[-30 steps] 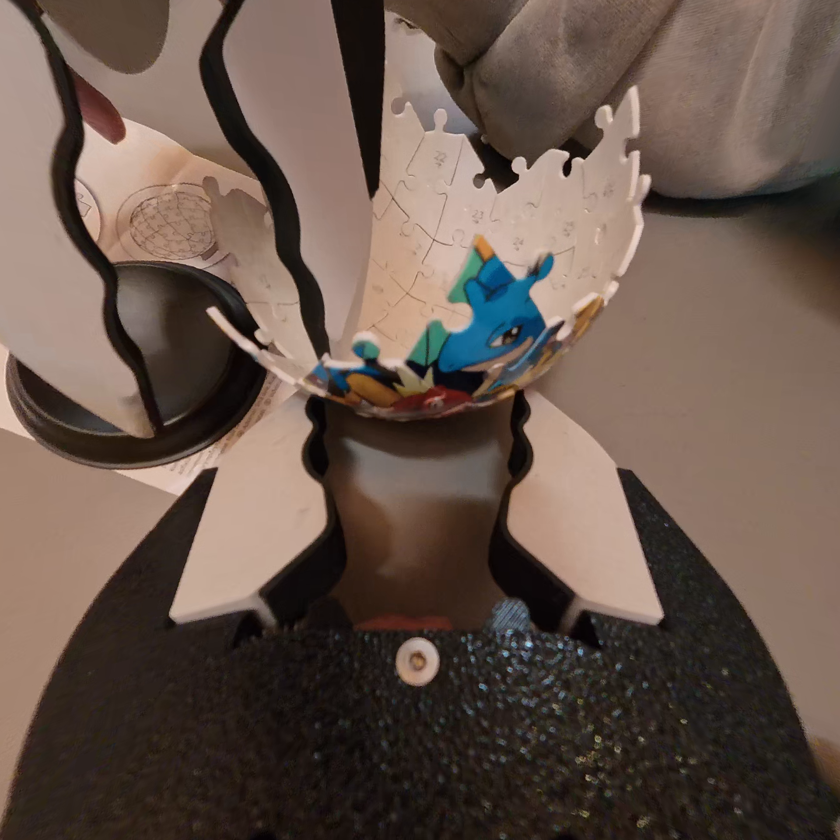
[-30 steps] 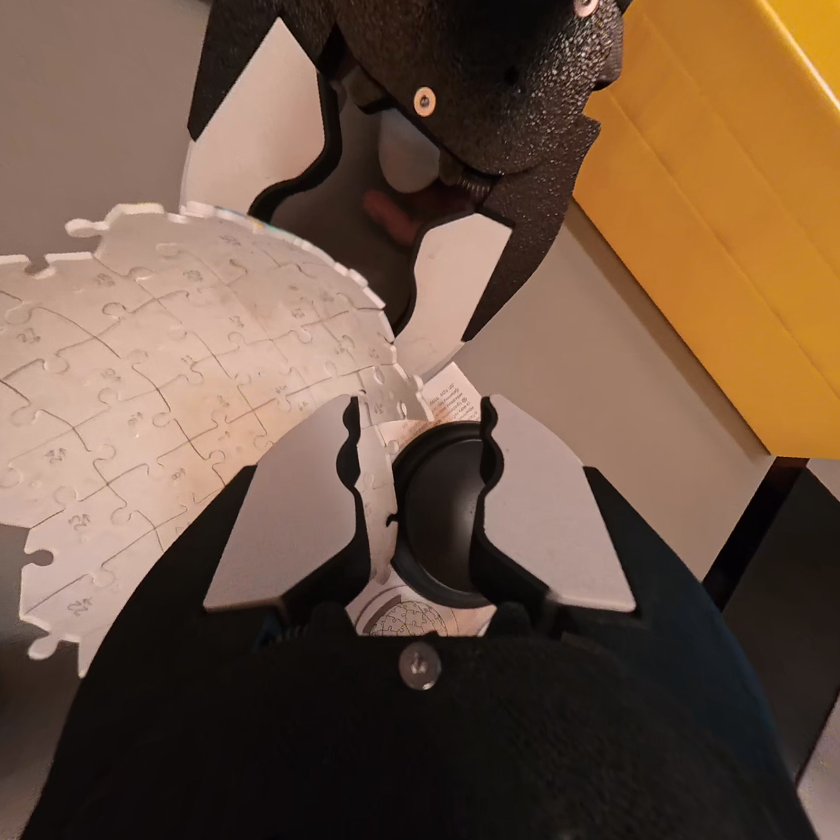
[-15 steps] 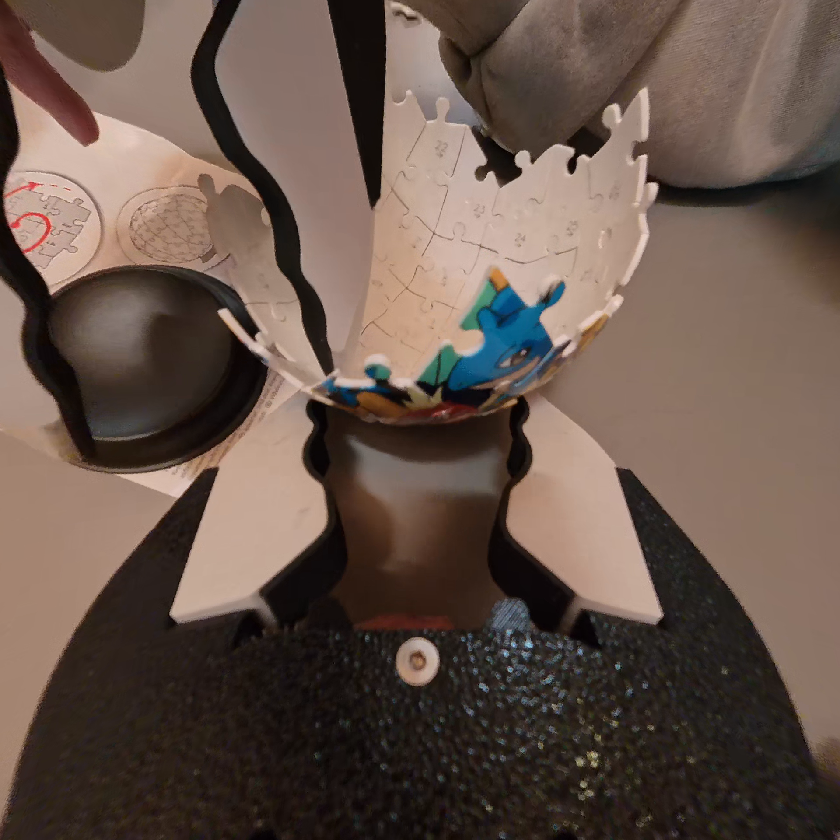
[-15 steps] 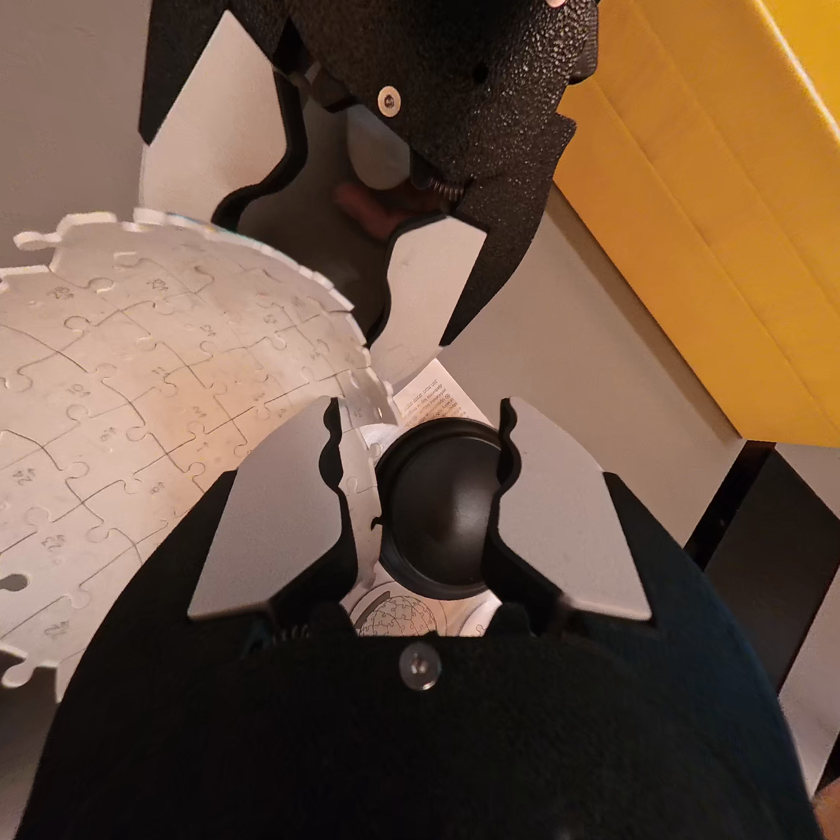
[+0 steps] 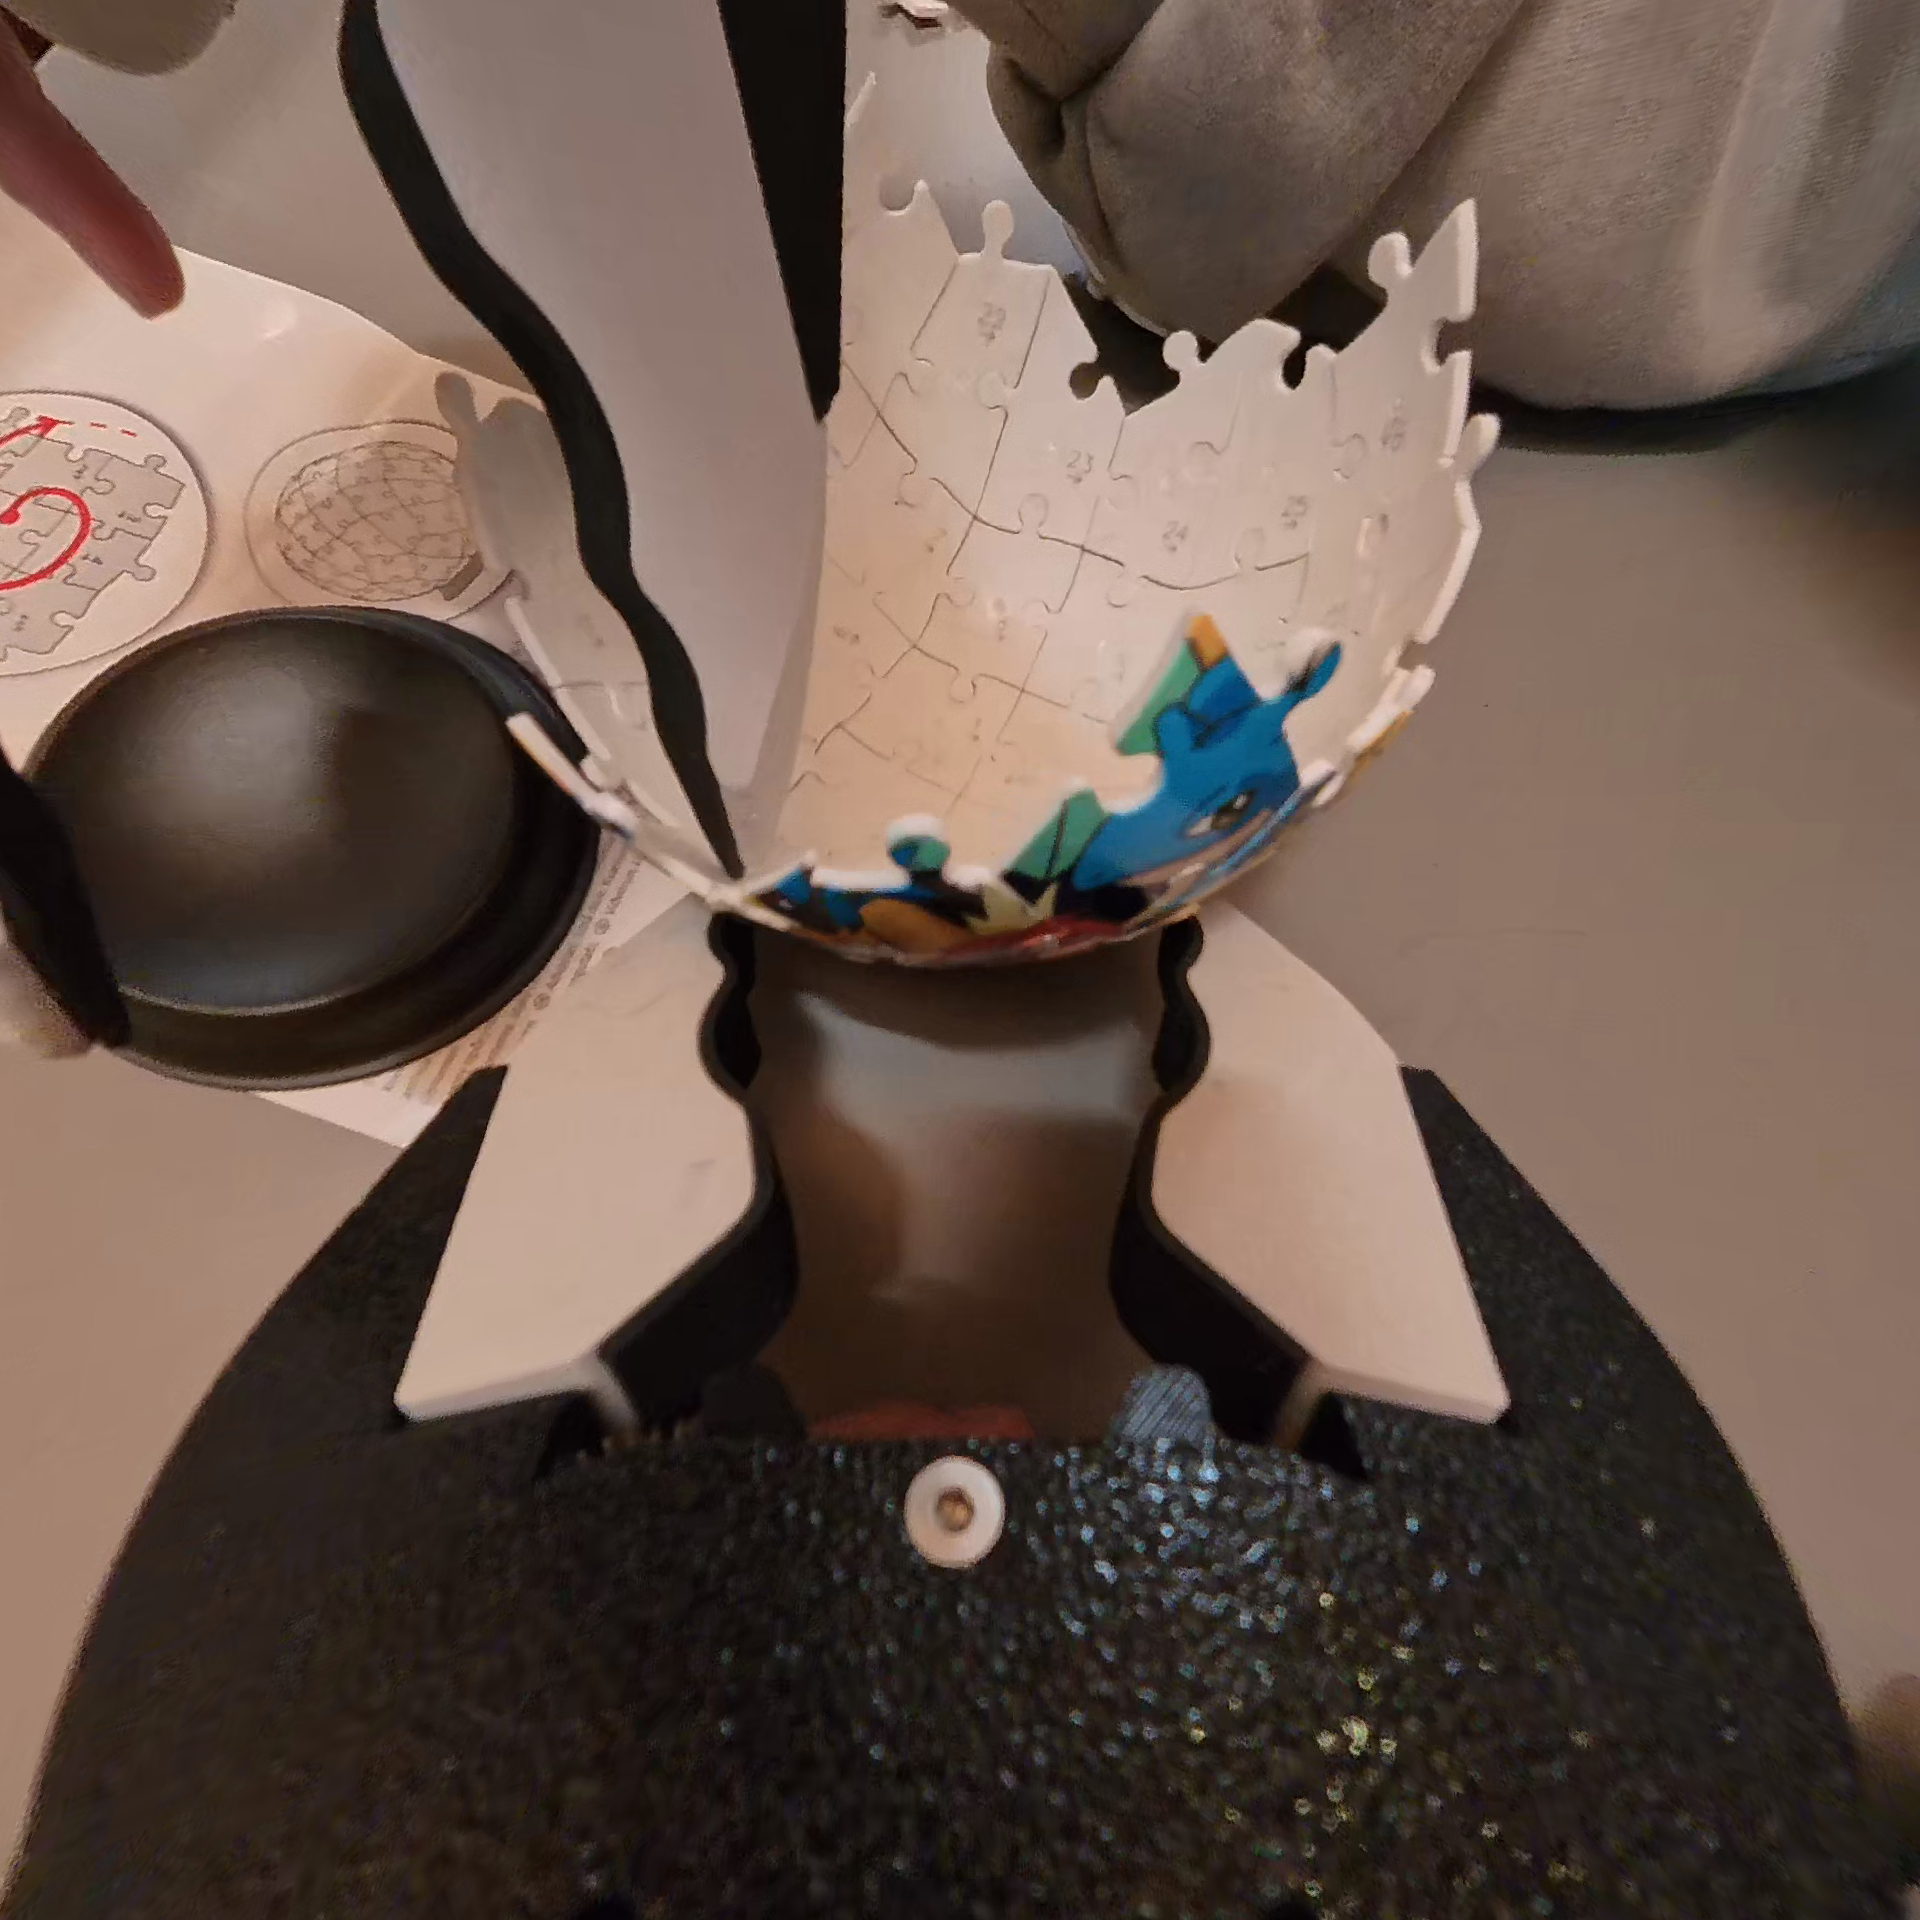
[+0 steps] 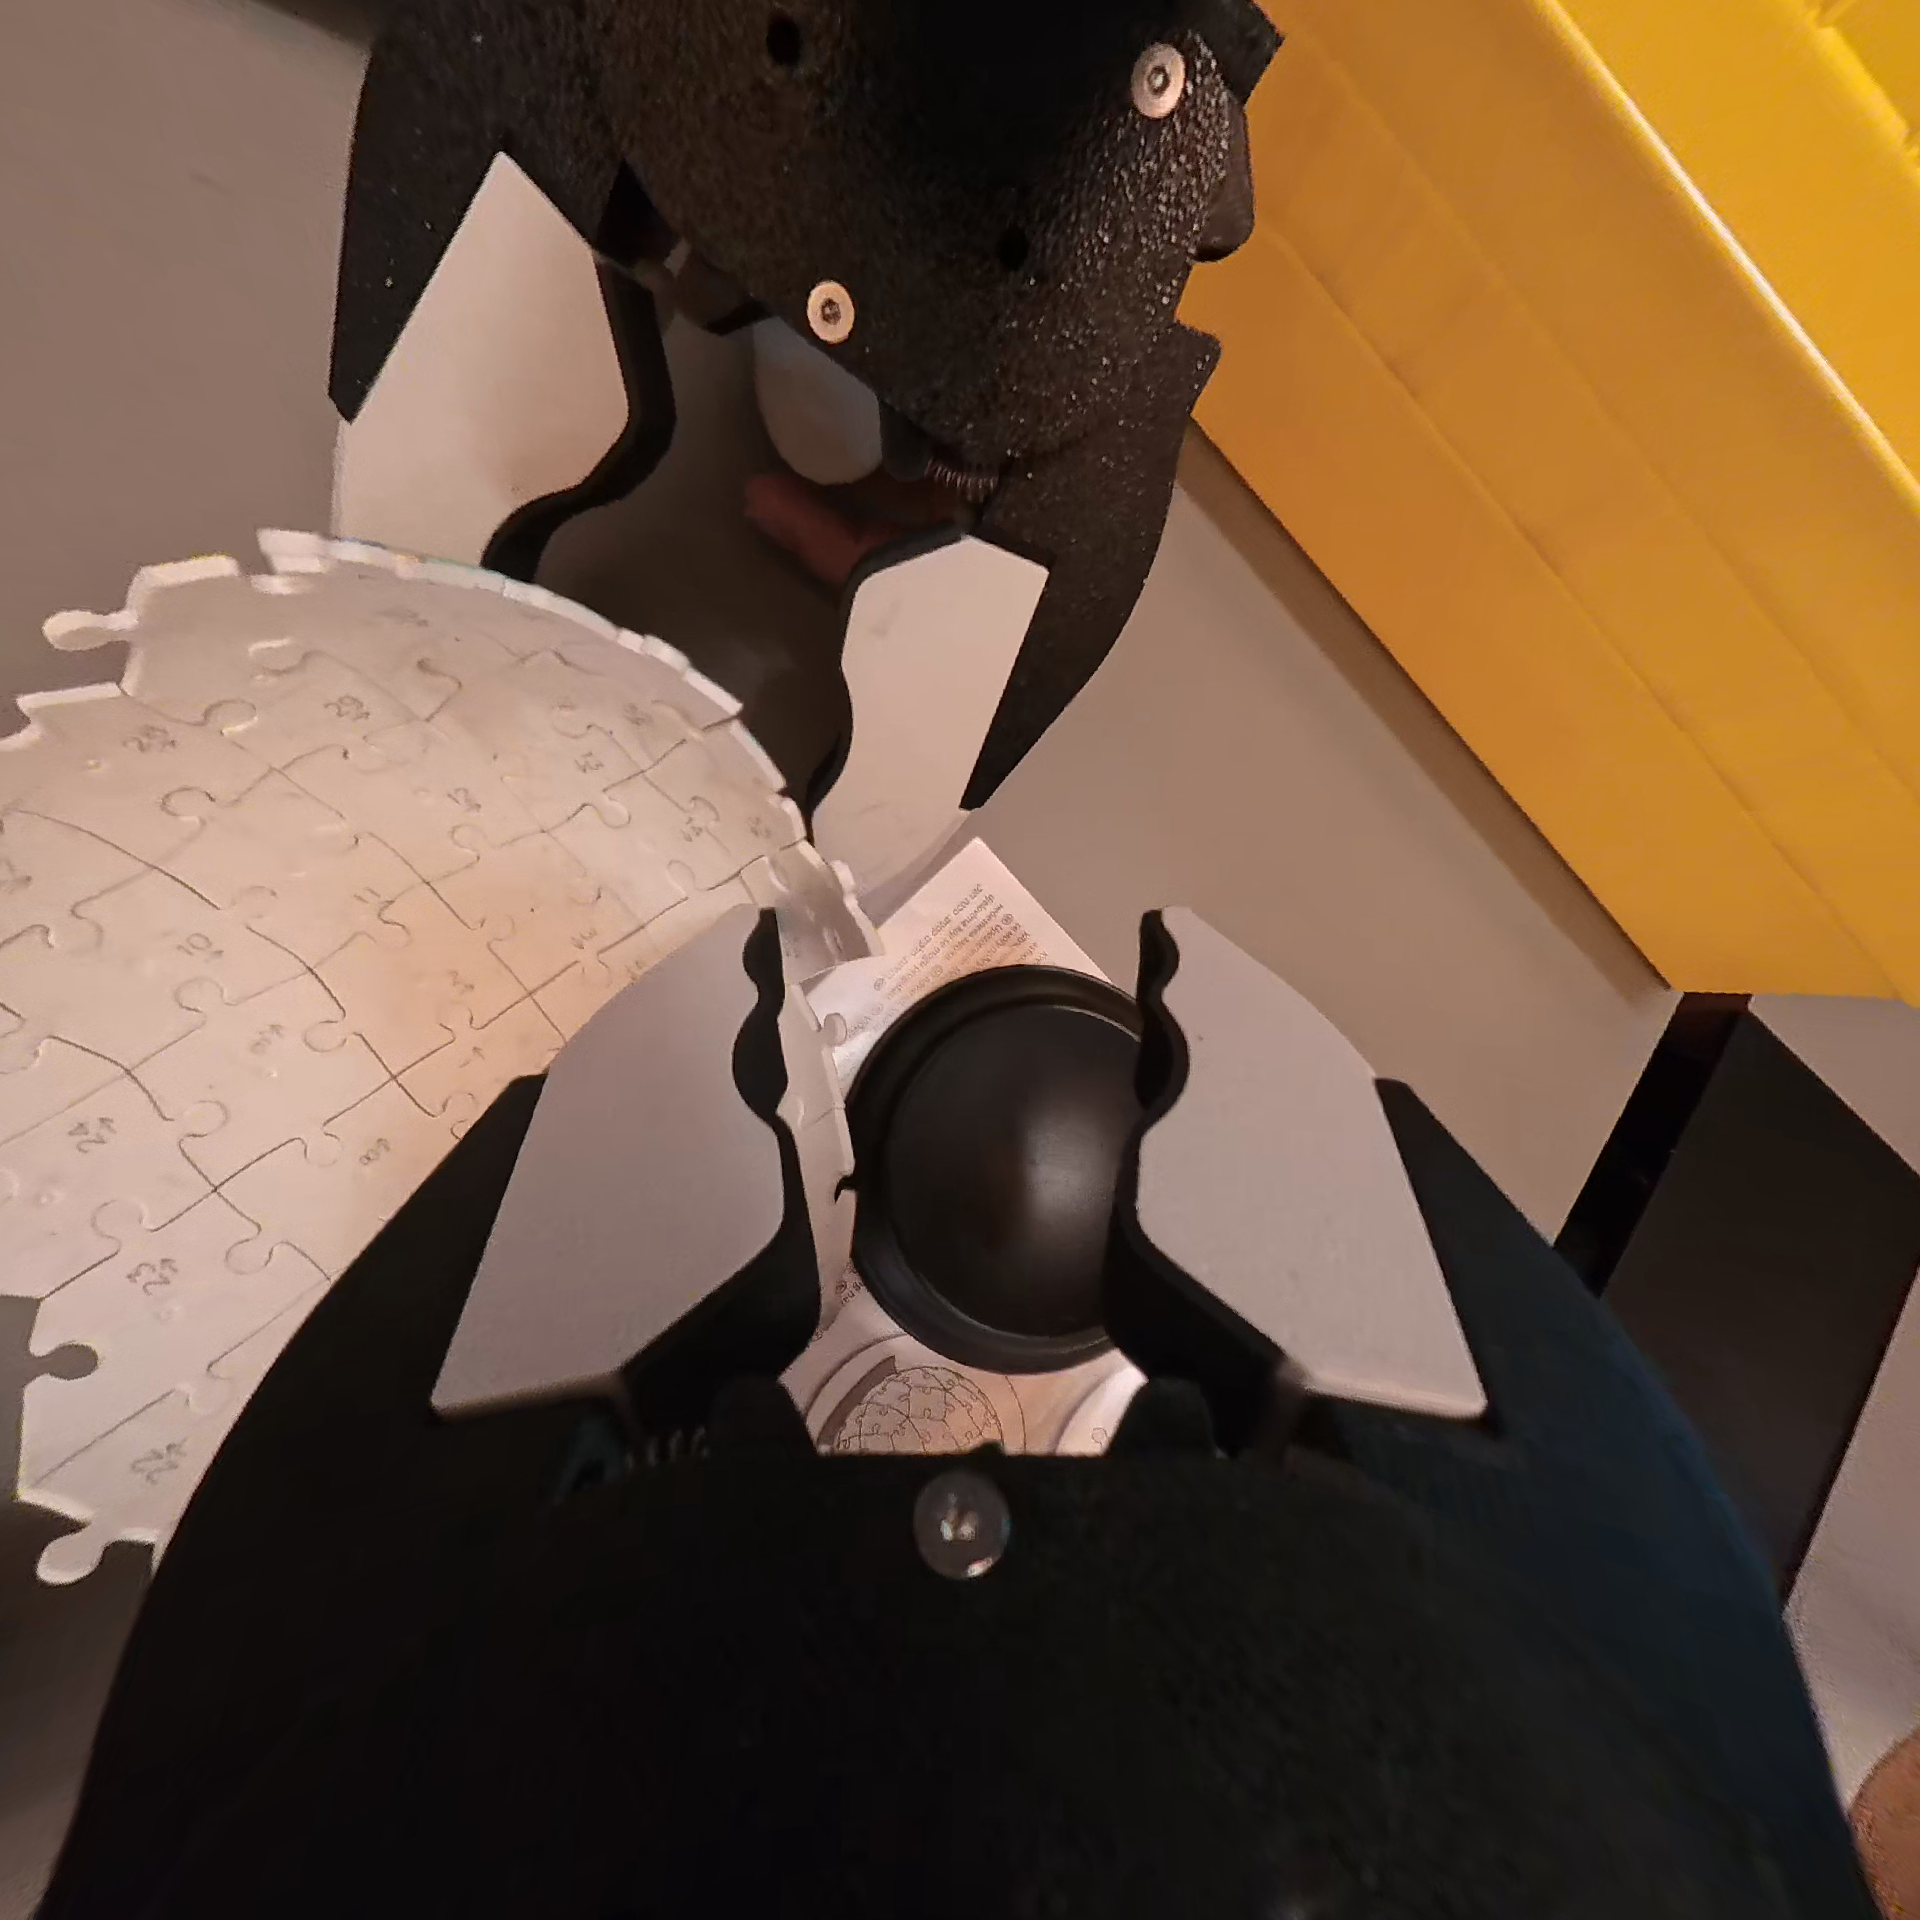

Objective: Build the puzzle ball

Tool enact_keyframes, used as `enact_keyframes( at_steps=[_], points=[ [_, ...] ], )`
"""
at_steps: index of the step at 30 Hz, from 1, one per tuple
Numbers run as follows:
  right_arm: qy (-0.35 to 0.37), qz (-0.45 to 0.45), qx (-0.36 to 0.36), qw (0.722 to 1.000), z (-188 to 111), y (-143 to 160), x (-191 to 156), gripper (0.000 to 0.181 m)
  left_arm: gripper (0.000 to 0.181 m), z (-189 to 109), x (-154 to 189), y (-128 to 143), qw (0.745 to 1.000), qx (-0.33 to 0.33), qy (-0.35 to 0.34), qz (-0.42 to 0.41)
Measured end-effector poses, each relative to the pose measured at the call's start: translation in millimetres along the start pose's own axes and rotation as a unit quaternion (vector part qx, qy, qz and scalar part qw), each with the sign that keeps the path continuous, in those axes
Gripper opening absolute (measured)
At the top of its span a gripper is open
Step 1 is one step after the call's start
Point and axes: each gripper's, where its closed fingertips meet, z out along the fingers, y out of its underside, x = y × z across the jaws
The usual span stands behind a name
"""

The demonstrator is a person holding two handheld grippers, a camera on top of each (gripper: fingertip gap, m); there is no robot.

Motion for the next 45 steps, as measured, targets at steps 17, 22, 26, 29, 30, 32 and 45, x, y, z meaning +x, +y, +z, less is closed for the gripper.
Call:
enact_keyframes(
  at_steps=[17, 22, 26, 29, 30, 32, 45],
  points=[
    [-0.004, 0.025, -0.01, 1.0, 4.3, 2.7, 1.2, 0.07, 0.075, 3.2, -2.1, 4.5, 0.999, -0.02, -0.015, 0.021],
    [-0.003, 0.025, 0.0, 1.0, -0.2, -1.9, 0.5, 0.073, 0.073, 1.6, -0.7, 2.0, 1.0, -0.009, -0.011, 0.025],
    [-0.003, 0.028, -0.005, 1.0, 1.3, -0.4, 0.6, 0.075, 0.073, 1.9, -0.7, 2.1, 1.0, -0.01, -0.011, 0.025],
    [0.001, 0.032, -0.005, 0.999, 1.9, -1.7, 1.9, 0.075, 0.073, 2.3, -0.8, 2.6, 1.0, -0.012, -0.012, 0.026],
    [0.004, 0.033, -0.006, 0.999, 1.8, -1.6, 3.1, 0.076, 0.073, 2.7, -0.7, 3.1, 0.999, -0.014, -0.013, 0.027],
    [-0.001, 0.04, -0.008, 0.999, 3.0, -0.2, 2.1, 0.076, 0.073, 3.7, -0.8, 3.9, 0.999, -0.019, -0.015, 0.031],
    [-0.009, 0.036, -0.013, 0.999, 2.2, 0.3, -2.4, 0.079, 0.072, 4.2, -1.0, 3.9, 0.999, -0.02, -0.019, 0.041]
  ],
)
